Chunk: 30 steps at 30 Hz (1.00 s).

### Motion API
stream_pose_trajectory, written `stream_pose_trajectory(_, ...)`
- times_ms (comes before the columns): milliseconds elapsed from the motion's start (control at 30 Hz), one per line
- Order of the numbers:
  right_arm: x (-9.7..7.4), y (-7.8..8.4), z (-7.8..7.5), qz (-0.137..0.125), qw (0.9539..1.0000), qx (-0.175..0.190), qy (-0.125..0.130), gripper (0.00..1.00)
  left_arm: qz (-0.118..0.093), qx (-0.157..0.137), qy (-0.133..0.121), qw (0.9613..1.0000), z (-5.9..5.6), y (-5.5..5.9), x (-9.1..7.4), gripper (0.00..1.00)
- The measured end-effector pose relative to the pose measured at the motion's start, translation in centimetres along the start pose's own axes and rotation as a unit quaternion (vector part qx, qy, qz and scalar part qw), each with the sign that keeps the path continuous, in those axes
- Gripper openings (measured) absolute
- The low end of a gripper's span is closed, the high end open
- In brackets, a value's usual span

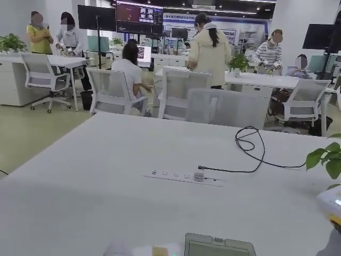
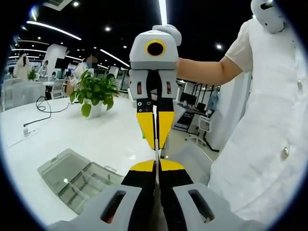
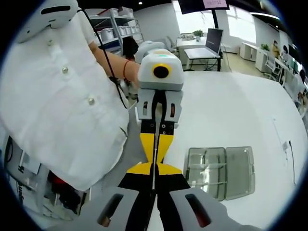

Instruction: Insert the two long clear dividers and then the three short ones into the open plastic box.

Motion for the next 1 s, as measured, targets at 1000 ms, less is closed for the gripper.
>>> stream_pose_trajectory(1000, -0.5, 0.1, -2.3, -0.013, 0.9985, 0.003, 0.053, 0.03, 0.006, -0.012, -0.078, 0.9968, 1.5, 1.9, -2.9, 0.28)
Point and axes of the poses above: the centre of the closed fingertips' face, and the gripper's own axes: x roughly forward along the fingers, z roughly to its left, y roughly out of its underside, the point moved 8 cm from there along -x, roughly backward along the fingers, and after that the axes turned 4 degrees about y, right-handed, at the moved point
